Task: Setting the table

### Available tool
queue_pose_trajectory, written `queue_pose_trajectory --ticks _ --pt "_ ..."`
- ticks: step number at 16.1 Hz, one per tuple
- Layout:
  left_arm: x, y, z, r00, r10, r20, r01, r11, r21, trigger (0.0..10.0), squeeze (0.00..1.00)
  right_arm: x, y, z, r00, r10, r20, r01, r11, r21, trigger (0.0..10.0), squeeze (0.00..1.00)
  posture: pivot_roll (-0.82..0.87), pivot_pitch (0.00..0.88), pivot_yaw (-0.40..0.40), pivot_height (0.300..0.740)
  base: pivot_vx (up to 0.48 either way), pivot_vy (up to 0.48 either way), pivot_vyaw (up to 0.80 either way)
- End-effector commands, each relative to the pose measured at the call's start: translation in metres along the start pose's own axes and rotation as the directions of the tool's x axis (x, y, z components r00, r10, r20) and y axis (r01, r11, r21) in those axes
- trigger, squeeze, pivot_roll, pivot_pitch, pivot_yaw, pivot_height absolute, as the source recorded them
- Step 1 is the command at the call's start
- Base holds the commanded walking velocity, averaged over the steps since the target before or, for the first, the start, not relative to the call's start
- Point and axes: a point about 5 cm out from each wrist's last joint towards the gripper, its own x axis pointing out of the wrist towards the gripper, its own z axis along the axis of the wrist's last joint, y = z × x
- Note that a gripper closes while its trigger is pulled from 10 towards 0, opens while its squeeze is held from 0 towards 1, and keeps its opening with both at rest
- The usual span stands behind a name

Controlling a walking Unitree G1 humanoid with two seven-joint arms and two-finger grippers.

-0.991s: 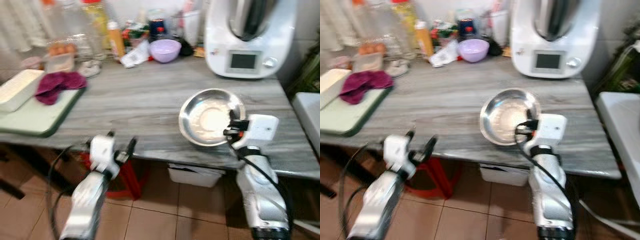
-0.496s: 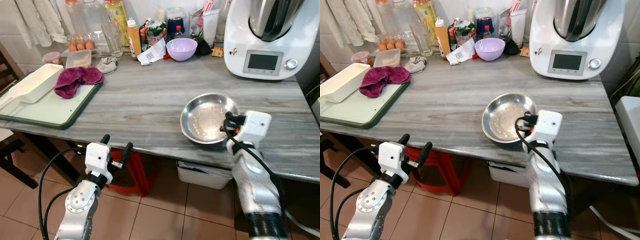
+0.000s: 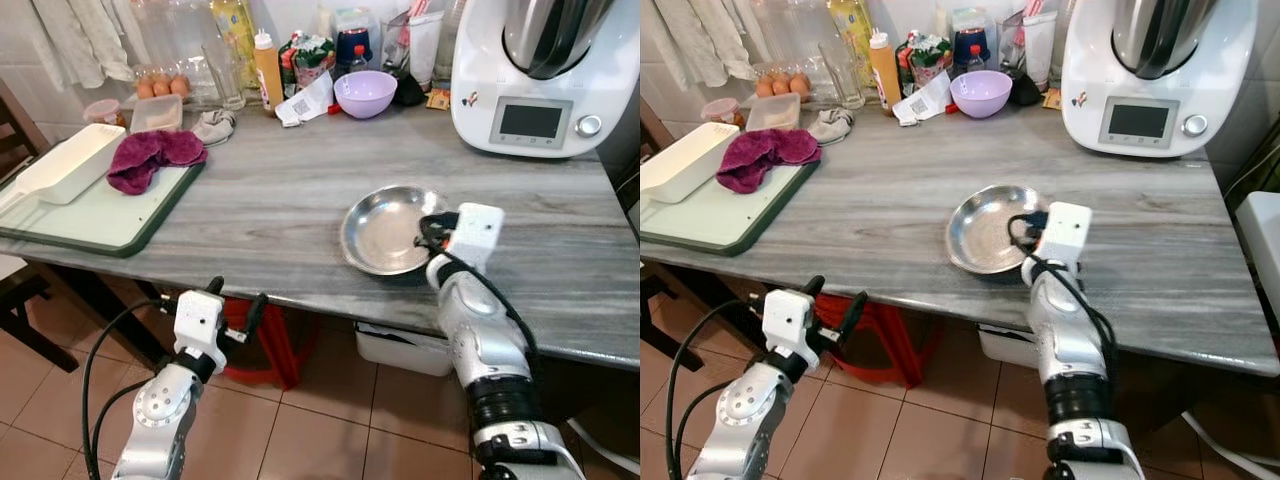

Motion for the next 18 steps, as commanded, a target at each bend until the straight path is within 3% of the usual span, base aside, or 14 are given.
queue_pose_trajectory --ticks 1,3,9,10,12,14,18 --pt "-0.001 0.005 -0.001 1.000 0.002 -0.002 -0.002 1.000 0.010 10.0 0.00 0.003 0.008 0.000 0.999 0.039 -0.012 -0.038 0.998 0.040 10.0 0.00 -0.10 0.066 0.094 0.740 0.000 0.000 0.00" --pt "0.000 0.008 -0.010 1.000 -0.001 -0.019 0.001 1.000 -0.001 10.0 0.00 0.005 0.019 -0.002 0.995 0.094 -0.025 -0.092 0.993 0.078 10.0 0.00 -0.10 0.063 0.091 0.740 0.000 0.000 0.00" --pt "0.003 0.004 -0.018 0.999 -0.031 -0.015 0.030 0.999 -0.013 10.0 0.00 0.008 0.023 -0.005 0.994 0.105 -0.035 -0.103 0.993 0.057 10.0 0.00 -0.10 0.057 0.092 0.740 0.000 0.000 0.00" --pt "0.004 0.003 -0.019 0.999 -0.034 -0.011 0.034 0.999 -0.015 10.0 0.00 0.007 0.022 -0.007 0.995 0.094 -0.034 -0.092 0.994 0.058 10.0 1.00 -0.10 0.058 0.094 0.740 0.000 0.000 0.00" --pt "0.007 0.005 -0.012 0.999 -0.025 0.027 0.026 1.000 -0.011 10.0 0.00 0.007 0.019 -0.009 0.997 0.074 -0.038 -0.073 0.997 0.027 10.0 1.00 -0.10 0.061 0.093 0.740 0.000 0.000 0.00" --pt "0.017 0.005 0.023 0.989 -0.023 0.148 0.023 1.000 0.008 10.0 0.00 0.007 0.017 -0.010 0.997 0.075 -0.030 -0.074 0.997 0.022 10.0 1.00 -0.10 0.065 0.092 0.740 0.000 0.000 0.00" --pt "0.024 -0.009 0.047 0.978 -0.067 0.197 0.065 0.998 0.018 10.0 0.00 0.007 0.018 -0.010 0.996 0.084 -0.028 -0.084 0.996 0.029 10.0 1.00 -0.11 0.065 0.090 0.740 0.000 0.000 0.00"
